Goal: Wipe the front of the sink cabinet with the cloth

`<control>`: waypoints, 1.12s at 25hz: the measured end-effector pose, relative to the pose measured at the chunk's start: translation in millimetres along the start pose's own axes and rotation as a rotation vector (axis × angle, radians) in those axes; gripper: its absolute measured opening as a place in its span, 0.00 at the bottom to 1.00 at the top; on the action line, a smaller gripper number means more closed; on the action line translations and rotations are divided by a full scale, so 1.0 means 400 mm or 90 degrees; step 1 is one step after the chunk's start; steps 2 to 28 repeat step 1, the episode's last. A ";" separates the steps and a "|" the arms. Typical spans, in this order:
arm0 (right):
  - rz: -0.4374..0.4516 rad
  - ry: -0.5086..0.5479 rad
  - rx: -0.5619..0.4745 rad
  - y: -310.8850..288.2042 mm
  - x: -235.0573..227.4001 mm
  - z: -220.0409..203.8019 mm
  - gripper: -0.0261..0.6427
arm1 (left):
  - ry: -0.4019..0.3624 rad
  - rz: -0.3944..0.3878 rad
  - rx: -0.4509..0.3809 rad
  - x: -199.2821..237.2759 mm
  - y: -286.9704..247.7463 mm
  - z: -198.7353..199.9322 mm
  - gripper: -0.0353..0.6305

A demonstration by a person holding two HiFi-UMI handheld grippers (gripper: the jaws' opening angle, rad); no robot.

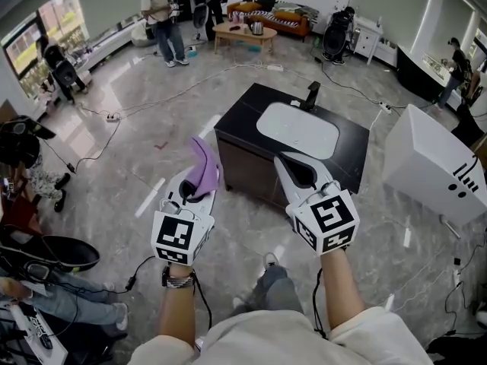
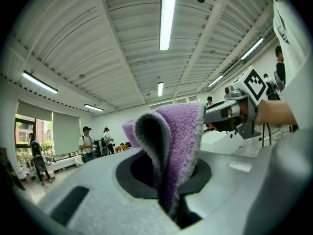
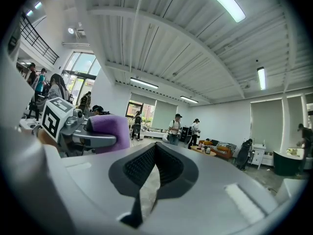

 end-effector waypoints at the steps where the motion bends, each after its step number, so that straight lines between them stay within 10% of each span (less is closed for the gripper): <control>1: 0.000 0.000 0.000 -0.002 0.000 0.003 0.05 | 0.000 0.000 0.001 0.003 -0.001 0.001 0.13; 28: 0.000 0.000 0.000 -0.002 0.000 0.003 0.05 | 0.000 0.000 0.001 0.003 -0.001 0.001 0.13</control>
Point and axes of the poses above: the fingertips, and each gripper's own axes: y backward along the fingers, x to its left, z out of its top, the point moved 1 cm from there along y, backward along the fingers, and after that the axes turned 5 degrees about x, right-handed, at the moved point
